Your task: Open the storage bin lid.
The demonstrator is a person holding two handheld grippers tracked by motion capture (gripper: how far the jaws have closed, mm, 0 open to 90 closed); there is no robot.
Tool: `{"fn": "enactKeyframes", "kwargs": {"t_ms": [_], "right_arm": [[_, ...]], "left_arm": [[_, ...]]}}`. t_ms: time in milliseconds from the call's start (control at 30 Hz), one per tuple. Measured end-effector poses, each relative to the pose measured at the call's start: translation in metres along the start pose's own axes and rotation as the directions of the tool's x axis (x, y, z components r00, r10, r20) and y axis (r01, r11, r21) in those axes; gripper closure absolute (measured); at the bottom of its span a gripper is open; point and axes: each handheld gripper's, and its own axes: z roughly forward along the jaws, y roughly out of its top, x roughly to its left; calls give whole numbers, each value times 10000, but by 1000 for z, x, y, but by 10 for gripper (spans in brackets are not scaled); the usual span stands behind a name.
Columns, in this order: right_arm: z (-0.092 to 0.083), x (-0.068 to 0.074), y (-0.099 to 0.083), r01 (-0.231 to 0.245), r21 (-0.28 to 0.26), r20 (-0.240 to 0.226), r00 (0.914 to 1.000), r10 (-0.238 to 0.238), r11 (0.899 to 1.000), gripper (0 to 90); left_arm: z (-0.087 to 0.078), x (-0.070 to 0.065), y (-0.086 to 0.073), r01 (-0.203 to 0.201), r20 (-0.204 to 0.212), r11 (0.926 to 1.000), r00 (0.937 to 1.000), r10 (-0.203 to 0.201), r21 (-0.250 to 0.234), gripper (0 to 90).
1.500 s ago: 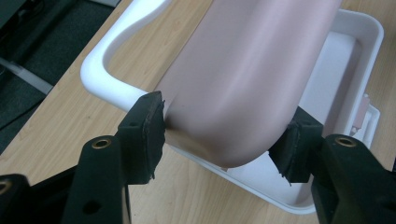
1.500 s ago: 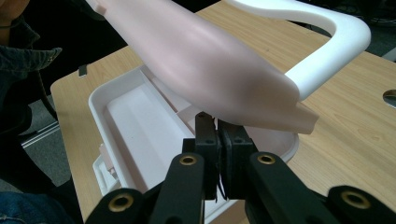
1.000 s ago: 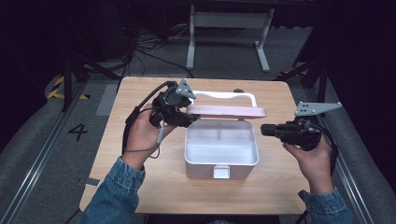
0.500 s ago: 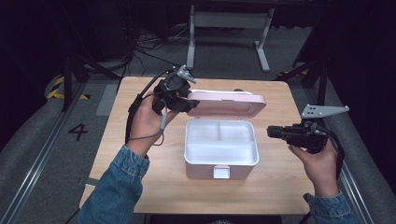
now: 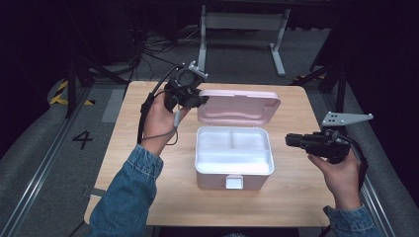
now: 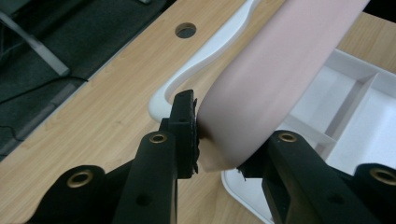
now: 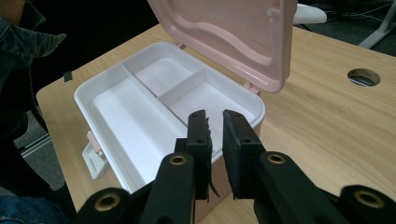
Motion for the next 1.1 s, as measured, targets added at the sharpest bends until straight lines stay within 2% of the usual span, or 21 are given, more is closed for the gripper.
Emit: {"fn": "enactKeyframes", "kwargs": {"t_ms": [100, 167, 367, 600, 800, 1100], "right_arm": [[0, -1, 0, -21, -12, -27, 10000, 21, 10000, 807], [0, -1, 0, -22, -12, -28, 10000, 22, 10000, 806], [-1, -3, -1, -7, -55, -3, 10000, 7, 10000, 799], [0, -5, -1, -26, -44, 6, 10000, 26, 10000, 791], [2, -7, -1, -84, -44, 18, 10000, 84, 10000, 766], [0, -9, -2, -145, -91, 66, 9999, 146, 9999, 743]], "left_arm": [[6, 3, 6, 128, -115, 9997, 9999, -126, 184, 718], [6, 4, 6, 138, -112, 9997, 9998, -136, 188, 715], [14, 13, 8, 522, -20, 9986, 9986, -522, 47, 700], [23, 18, 14, 792, -296, 9968, 9964, -789, 78, 663], [33, 25, 15, 1250, -331, 9921, 9916, -1253, -96, 623], [51, 34, 18, 1362, -572, 9907, 9890, -1361, -21, 559]]}}
